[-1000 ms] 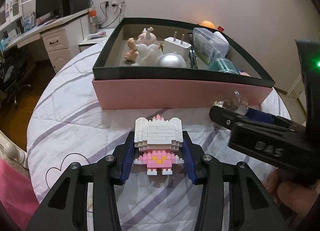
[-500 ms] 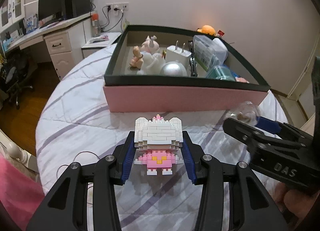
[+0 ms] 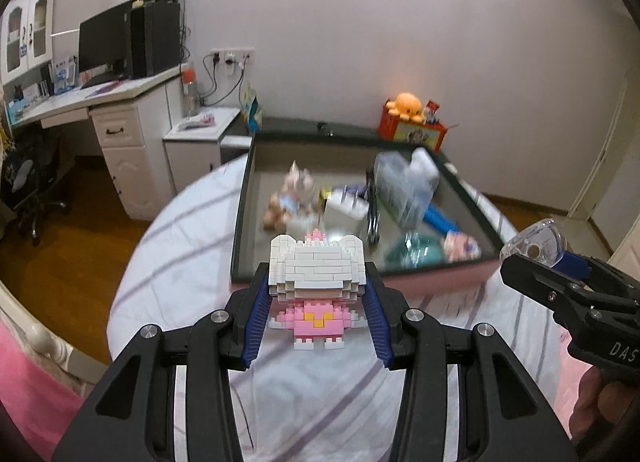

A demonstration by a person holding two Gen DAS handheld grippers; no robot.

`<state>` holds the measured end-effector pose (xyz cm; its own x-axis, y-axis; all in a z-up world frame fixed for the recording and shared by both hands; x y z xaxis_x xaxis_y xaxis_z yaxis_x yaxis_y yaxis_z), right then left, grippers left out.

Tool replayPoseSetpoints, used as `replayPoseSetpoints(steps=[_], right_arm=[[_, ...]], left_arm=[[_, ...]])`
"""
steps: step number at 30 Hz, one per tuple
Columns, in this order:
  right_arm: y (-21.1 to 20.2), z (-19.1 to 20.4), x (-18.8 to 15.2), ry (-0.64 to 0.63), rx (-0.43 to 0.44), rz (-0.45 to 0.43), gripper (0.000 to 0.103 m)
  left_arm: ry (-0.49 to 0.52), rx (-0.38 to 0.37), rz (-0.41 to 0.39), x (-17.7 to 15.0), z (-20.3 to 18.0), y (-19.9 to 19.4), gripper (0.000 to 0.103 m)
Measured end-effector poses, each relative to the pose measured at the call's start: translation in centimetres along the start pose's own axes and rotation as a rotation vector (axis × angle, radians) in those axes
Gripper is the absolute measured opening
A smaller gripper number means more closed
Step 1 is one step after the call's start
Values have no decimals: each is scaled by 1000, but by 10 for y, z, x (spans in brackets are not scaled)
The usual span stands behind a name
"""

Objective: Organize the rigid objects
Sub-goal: 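Release the block figure into the tray with the left gripper while the right gripper releases the glass bottle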

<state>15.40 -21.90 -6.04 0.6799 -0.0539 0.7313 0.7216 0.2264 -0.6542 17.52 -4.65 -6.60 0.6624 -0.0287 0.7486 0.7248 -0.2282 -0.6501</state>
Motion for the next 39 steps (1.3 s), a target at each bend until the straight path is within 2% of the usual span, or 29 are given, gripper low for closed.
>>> replayPoseSetpoints(steps=[9, 17, 28, 35, 36, 37, 38, 39], right_arm=[[5, 1, 48, -38, -11, -52, 78], [36, -16, 76, -43, -43, -43, 78], [90, -33, 82, -47, -73, 29, 78], [109, -39, 77, -41, -83, 77, 78], [111, -39, 75, -43, -85, 87, 79], [113, -39, 76, -43, -85, 90, 79], [114, -39, 75, -44, -87, 95, 79], [115, -39, 74, -45, -89, 104, 79]], left_arm=[[15, -1, -57, 55, -1, 15, 45], [20, -11, -58, 92, -1, 54, 45], [39, -26, 33, 100, -10, 126, 45], [66, -12, 83, 95, -15, 148, 46], [73, -8, 85, 94, -15, 148, 52], [79, 2, 85, 93, -15, 148, 67], [79, 12, 81, 92, -15, 145, 77], [75, 24, 70, 92, -14, 142, 95]])
Point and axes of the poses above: each gripper's, at about its wrist camera, not at the fingertips, and y roughly the way its jaws point, z to its left, x to its top, the point moved 3 cm from there along y, roughly the way its jaws point, and after that the axes turned 1 degree about z, right-handed, at the moved point
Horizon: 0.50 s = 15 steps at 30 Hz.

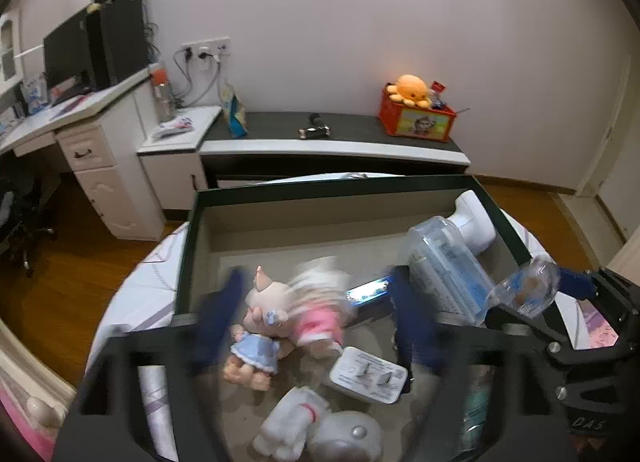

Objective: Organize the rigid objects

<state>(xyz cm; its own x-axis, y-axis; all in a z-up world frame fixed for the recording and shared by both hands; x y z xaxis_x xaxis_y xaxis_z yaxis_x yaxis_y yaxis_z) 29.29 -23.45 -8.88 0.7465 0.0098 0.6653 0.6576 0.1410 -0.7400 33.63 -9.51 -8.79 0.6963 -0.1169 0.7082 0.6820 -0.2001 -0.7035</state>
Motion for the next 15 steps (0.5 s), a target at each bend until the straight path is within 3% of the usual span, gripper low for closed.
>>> replayPoseSetpoints(steps=[1, 4, 7, 15], right_arm=[[1, 1, -1, 0, 0, 7, 80], [0, 0, -4, 12, -6, 14, 84], [-4, -1, -6, 38, 13, 14, 103], [-43, 4, -10, 69, 48, -48, 103]], left_arm=[[-5, 8, -15, -1, 1, -5, 103], [-16, 18, -34, -4, 6, -18, 103], [-29, 37, -40, -8, 11, -31, 103], [-70, 52, -94, -29, 20, -84, 103]])
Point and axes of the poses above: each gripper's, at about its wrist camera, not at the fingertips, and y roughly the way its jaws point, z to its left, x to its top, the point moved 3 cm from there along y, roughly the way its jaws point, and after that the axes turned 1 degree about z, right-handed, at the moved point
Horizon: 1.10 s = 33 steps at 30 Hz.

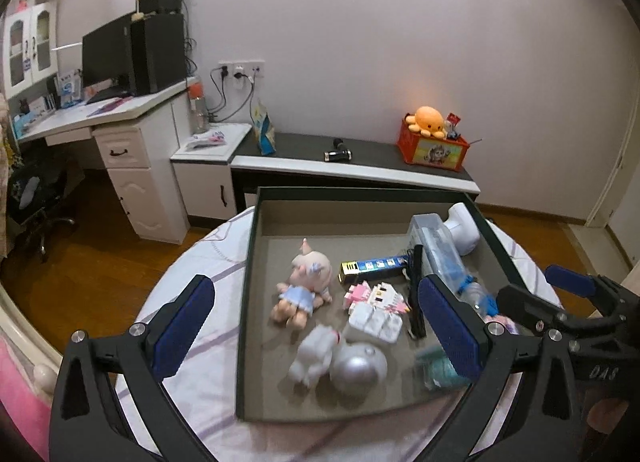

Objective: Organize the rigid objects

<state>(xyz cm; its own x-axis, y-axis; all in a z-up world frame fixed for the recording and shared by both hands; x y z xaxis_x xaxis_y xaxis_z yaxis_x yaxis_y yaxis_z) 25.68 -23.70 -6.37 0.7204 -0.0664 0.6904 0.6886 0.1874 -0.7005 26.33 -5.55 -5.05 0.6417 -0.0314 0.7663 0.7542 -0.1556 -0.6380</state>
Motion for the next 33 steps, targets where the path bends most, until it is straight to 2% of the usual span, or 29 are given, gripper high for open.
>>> replayPoseSetpoints(steps=[16, 26, 33], right_arm=[[-101, 17, -48, 55, 32, -112, 103], [-190, 24, -86, 47, -5, -234, 103], [-220, 37, -113, 34, -7, -257, 103]], left_arm=[[35, 31, -83, -37, -3, -125, 103], [27, 51, -125, -71, -9, -202, 103], [9, 68, -136, -95, -11, -243, 103]])
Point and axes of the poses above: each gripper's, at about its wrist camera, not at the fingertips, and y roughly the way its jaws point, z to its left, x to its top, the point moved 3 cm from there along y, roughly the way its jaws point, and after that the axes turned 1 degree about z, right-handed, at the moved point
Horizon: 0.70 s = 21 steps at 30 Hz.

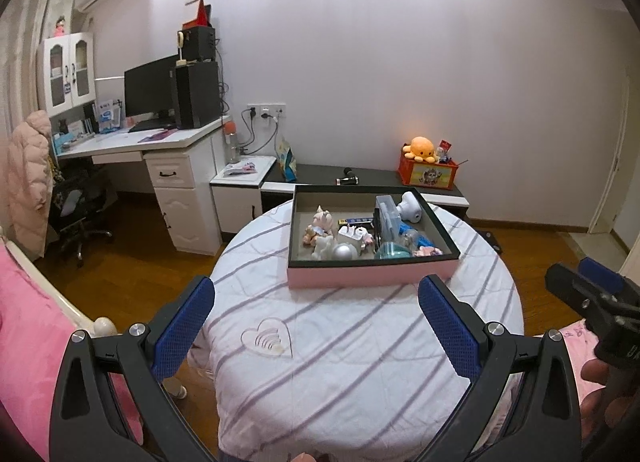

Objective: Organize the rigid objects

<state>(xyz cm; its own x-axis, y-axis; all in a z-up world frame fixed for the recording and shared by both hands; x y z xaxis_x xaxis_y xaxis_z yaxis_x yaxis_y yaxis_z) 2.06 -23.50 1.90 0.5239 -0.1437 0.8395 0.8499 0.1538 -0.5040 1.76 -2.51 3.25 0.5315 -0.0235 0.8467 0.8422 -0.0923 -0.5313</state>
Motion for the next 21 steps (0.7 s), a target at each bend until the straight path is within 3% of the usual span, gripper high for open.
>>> replayPoseSetpoints(steps=[21], right_arm=[[-26, 2, -22, -9, -7, 3, 103]], left_arm=[[-14, -1, -35, -13, -3, -38, 103]])
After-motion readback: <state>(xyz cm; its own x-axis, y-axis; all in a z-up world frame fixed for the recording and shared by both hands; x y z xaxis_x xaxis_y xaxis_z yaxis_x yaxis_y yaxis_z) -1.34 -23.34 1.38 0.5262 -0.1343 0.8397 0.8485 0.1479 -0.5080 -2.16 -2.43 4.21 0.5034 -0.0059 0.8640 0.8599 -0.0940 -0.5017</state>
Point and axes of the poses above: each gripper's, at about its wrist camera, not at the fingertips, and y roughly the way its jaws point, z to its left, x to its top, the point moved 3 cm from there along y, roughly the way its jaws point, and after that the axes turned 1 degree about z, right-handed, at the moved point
